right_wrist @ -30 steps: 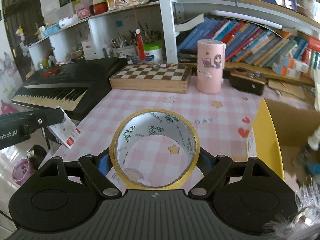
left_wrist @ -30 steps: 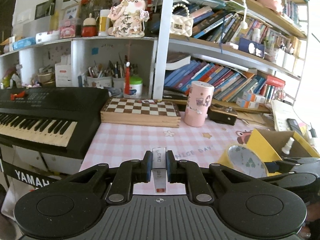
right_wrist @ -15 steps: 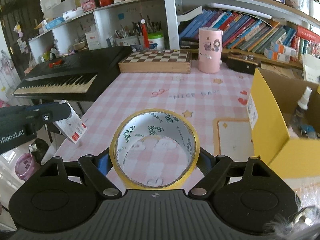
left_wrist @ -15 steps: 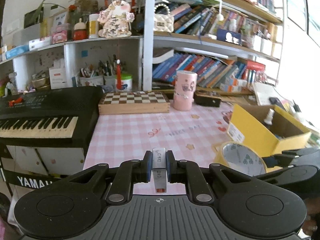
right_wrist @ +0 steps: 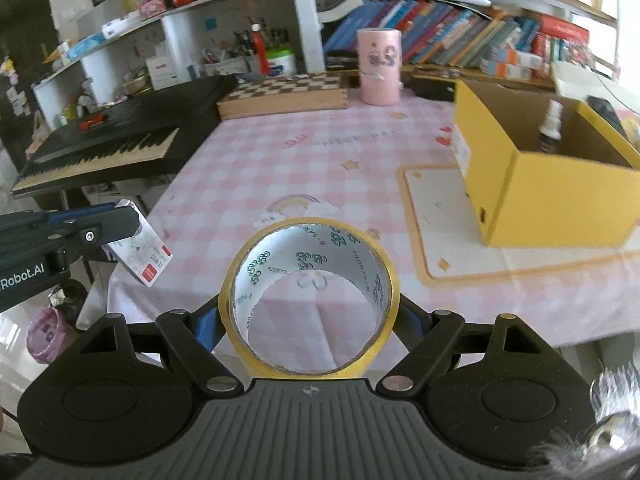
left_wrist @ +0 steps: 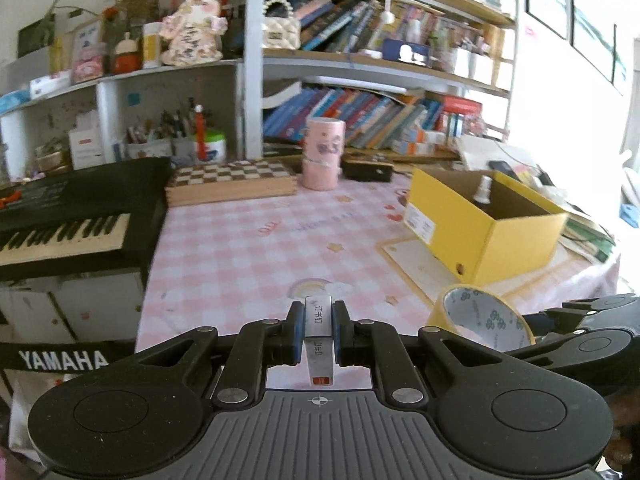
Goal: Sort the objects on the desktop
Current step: 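Lift and carry the tape roll and white card in both tools toward the yellow box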
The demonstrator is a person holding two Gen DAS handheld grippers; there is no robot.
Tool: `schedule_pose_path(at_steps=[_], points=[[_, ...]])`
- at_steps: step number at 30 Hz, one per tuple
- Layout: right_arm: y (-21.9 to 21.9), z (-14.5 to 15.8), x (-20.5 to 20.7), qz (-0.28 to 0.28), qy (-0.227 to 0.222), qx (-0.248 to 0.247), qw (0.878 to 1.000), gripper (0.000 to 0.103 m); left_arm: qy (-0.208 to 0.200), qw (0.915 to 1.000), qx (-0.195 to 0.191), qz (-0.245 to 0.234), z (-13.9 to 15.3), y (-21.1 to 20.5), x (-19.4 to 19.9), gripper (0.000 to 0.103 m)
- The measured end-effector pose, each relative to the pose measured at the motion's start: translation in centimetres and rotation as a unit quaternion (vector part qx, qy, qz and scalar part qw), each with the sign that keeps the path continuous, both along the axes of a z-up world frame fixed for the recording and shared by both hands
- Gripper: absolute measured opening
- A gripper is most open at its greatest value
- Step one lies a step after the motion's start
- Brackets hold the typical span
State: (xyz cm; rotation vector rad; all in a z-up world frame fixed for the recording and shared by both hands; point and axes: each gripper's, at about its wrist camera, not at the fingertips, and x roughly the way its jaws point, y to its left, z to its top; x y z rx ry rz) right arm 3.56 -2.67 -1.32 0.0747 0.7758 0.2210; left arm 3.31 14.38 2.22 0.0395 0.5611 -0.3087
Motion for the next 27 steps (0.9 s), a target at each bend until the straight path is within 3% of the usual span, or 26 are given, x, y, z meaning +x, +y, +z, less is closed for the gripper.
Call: schedule_pose_path(at_steps=[16,27], points=[[-4.5,-0.2,-5.1,-0.118,0.006,-0.006,0.993,0.082,-0.005,0.9938,-0.001,-0.111,-0.4,-4.8,-1.4,0.013],[-7.1,0.0,-7.1,-0.166,0.003,-0.011,0.986,0.082,-0.007,0.9874,-0.007,-0.158,-0.3,-7.8,-1.3,0.013]])
